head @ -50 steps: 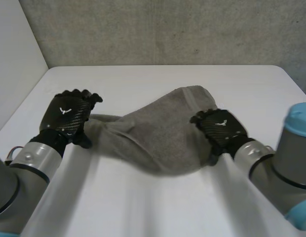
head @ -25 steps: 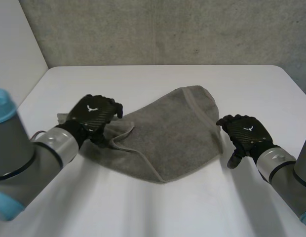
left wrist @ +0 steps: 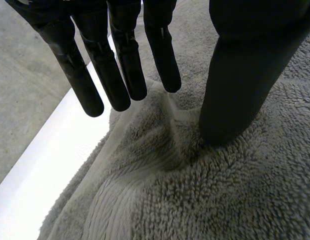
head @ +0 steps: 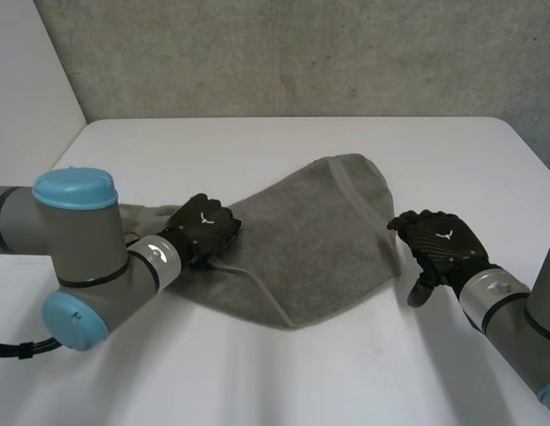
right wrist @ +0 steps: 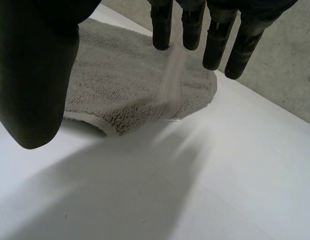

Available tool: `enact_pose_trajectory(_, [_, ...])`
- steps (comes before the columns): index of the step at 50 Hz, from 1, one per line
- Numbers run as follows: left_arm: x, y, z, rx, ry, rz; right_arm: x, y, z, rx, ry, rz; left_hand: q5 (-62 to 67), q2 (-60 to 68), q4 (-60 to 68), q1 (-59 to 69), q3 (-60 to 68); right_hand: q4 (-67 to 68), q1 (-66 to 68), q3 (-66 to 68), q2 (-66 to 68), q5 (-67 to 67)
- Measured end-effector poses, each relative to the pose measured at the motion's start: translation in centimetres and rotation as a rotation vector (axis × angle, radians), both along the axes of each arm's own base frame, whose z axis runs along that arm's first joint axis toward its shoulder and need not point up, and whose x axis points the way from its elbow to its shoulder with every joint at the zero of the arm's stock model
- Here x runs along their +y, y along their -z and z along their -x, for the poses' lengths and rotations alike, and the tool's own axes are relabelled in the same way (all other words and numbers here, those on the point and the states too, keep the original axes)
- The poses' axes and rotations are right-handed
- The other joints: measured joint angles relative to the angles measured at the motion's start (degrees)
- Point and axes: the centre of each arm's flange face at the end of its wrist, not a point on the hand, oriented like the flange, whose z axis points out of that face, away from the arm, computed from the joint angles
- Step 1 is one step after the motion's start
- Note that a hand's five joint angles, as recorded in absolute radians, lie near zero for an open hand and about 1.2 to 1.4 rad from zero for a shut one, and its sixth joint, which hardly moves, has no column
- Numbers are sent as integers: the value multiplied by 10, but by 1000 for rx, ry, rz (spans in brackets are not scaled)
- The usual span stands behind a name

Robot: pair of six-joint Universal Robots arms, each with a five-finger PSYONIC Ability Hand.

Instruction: Fold the towel.

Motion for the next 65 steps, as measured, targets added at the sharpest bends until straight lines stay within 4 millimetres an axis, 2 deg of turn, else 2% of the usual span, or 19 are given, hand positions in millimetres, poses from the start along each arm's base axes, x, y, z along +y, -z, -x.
enact_pose_trajectory(21, [-11,21,16,-20,41,8,0,3,0,3,-1,-6,57,59,58,58,57,0,0,0,0,0])
enact_pose_trajectory(24, [-11,23,16,-34,45,13,-1,3,0,3,-1,-6,105,110,111,108,110,0,0,0,0,0])
enact_pose_trajectory(25, [-11,23,16,-41,45,17,-1,3,0,3,0,-6,164,170,171,168,169,0,0,0,0,0])
enact_pose_trajectory(31, [-10,16,13,-66,35,50,-1,3,0,3,1,-6,239,247,248,231,247,0,0,0,0,0])
enact_pose_trajectory(35, [-11,-6,7,-73,-20,104,-1,2,0,2,1,-7,252,259,261,242,260,0,0,0,0,0])
enact_pose_trajectory(40, [-4,-46,-6,-38,-116,180,0,1,0,-5,1,-9,254,262,264,243,263,0,0,0,0,0])
enact_pose_trajectory(43, [8,-79,-15,46,-173,229,2,-1,-3,-22,-2,-15,254,263,266,245,264,0,0,0,0,0])
enact_pose_trajectory(50, [36,-127,-29,267,-225,278,14,-13,-27,-144,-40,-61,256,264,266,246,264,0,0,0,0,0])
enact_pose_trajectory(56, [55,-150,-37,377,-229,293,26,-20,-55,-300,-72,-163,256,264,266,247,264,0,0,0,0,0])
enact_pose_trajectory(62, [70,-152,-40,389,-218,290,35,-6,-85,-359,-106,-244,256,264,266,247,264,0,0,0,0,0])
enact_pose_trajectory(65, [74,-151,-41,384,-217,286,31,3,-91,-355,-93,-246,256,264,266,248,264,0,0,0,0,0])
